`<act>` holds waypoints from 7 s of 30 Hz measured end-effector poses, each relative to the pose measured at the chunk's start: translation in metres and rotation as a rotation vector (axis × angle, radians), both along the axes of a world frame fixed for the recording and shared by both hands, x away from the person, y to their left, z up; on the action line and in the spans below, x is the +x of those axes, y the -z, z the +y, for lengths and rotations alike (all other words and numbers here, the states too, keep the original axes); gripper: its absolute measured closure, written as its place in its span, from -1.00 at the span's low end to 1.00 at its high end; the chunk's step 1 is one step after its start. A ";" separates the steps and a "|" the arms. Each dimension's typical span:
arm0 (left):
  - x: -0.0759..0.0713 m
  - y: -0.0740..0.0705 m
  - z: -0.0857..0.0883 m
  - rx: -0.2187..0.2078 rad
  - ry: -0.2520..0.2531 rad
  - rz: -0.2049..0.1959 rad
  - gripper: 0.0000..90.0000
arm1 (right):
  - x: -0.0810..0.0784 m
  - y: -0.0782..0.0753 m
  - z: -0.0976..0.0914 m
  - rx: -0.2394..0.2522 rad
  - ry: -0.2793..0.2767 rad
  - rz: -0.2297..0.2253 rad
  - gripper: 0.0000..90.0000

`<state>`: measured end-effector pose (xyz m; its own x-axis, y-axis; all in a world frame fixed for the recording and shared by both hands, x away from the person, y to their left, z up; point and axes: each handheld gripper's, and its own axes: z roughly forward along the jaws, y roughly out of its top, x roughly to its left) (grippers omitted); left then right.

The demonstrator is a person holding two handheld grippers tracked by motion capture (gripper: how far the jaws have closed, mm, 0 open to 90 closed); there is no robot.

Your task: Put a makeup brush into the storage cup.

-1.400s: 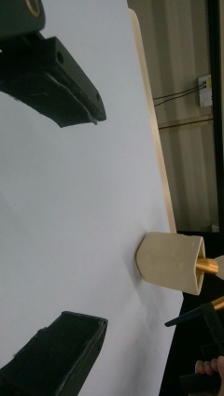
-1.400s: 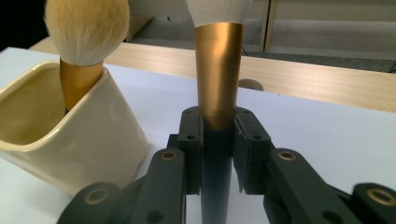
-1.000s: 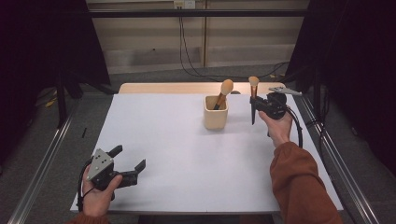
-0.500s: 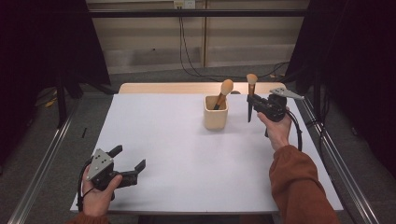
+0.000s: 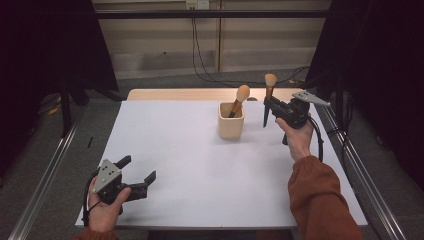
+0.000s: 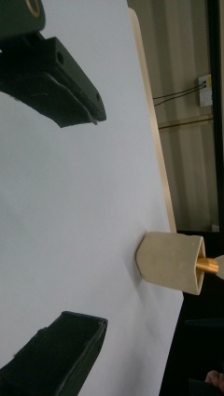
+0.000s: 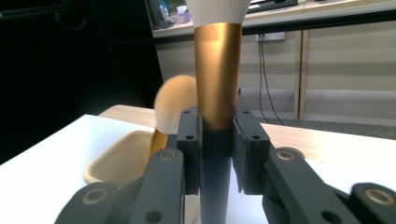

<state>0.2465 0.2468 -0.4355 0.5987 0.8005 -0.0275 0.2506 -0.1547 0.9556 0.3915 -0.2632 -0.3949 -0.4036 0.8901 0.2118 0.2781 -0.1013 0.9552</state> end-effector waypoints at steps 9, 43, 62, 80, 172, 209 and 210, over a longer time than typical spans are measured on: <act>0.000 0.000 0.000 -0.005 -0.003 -0.006 -0.93 | -0.001 -0.015 0.007 0.017 -0.027 -0.037 0.67; -0.001 -0.001 -0.001 -0.018 0.010 0.013 -0.93 | 0.008 -0.055 0.047 0.041 -0.124 -0.113 0.67; -0.001 -0.002 0.000 -0.003 0.008 -0.003 -0.93 | 0.021 -0.057 0.071 0.026 -0.160 -0.104 0.67; -0.001 -0.002 0.000 0.006 0.010 -0.005 -0.93 | 0.033 -0.046 0.083 0.018 -0.158 -0.080 0.67; -0.001 -0.002 0.001 -0.004 0.014 -0.002 -0.94 | 0.024 0.028 0.084 -0.057 -0.155 0.046 0.66; 0.001 -0.003 0.002 -0.012 0.019 0.004 -0.94 | 0.027 0.036 0.087 -0.099 -0.147 0.096 0.57; 0.001 -0.003 0.002 -0.012 0.017 0.004 -0.94 | 0.027 0.036 0.087 -0.100 -0.149 0.096 0.57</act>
<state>0.2475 0.2484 -0.4329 0.6123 0.7897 -0.0392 0.2516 -0.1476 0.9565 0.4185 -0.1765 -0.4312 -0.5144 0.8407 0.1691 0.3729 0.0417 0.9269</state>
